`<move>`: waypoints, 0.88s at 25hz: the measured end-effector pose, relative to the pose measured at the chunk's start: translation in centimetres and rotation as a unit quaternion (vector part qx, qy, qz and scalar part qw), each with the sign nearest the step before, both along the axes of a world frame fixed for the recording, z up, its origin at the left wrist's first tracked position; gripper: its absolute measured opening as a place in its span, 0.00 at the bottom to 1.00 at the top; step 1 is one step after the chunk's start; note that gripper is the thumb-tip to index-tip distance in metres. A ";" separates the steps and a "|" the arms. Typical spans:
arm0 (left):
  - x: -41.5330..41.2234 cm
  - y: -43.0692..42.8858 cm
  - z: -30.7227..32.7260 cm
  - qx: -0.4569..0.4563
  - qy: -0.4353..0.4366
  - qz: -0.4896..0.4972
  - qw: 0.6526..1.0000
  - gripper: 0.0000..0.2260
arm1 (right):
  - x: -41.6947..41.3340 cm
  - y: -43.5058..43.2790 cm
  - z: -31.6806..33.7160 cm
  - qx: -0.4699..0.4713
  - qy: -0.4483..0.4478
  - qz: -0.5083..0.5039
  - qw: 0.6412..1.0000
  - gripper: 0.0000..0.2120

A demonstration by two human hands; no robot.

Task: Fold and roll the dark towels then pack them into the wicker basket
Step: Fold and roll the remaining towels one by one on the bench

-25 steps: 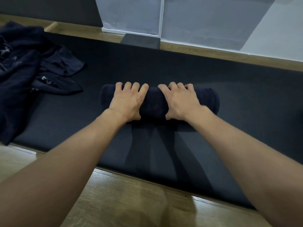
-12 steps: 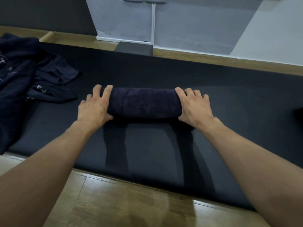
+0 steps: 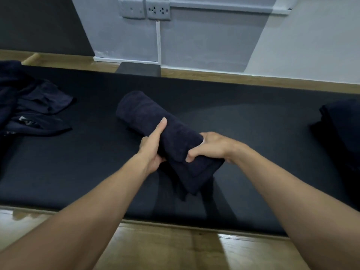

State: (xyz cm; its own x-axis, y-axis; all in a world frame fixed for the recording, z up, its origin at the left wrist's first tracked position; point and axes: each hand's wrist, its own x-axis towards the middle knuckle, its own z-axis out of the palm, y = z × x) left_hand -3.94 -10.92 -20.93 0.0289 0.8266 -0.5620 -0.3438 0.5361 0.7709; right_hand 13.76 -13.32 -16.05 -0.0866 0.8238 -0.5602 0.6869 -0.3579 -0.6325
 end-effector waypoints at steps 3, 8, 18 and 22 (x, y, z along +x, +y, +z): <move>3.4 0.1 -0.1 0.016 -0.031 -0.045 0.998 0.37 | 2.7 -2.8 -0.1 -0.046 0.150 -0.093 0.983 0.16; 13.9 -1.2 1.0 0.039 -0.066 -0.106 0.991 0.34 | 10.6 -7.5 0.3 -0.034 0.220 -0.235 0.946 0.21; 36.8 -6.2 -0.3 0.048 0.083 -0.324 0.941 0.39 | 23.7 -12.7 -0.7 0.106 -0.313 -0.237 0.914 0.50; 40.3 -6.4 -2.0 0.047 0.065 -0.362 0.929 0.39 | 25.6 -12.6 -2.2 0.097 -0.407 -0.244 0.875 0.45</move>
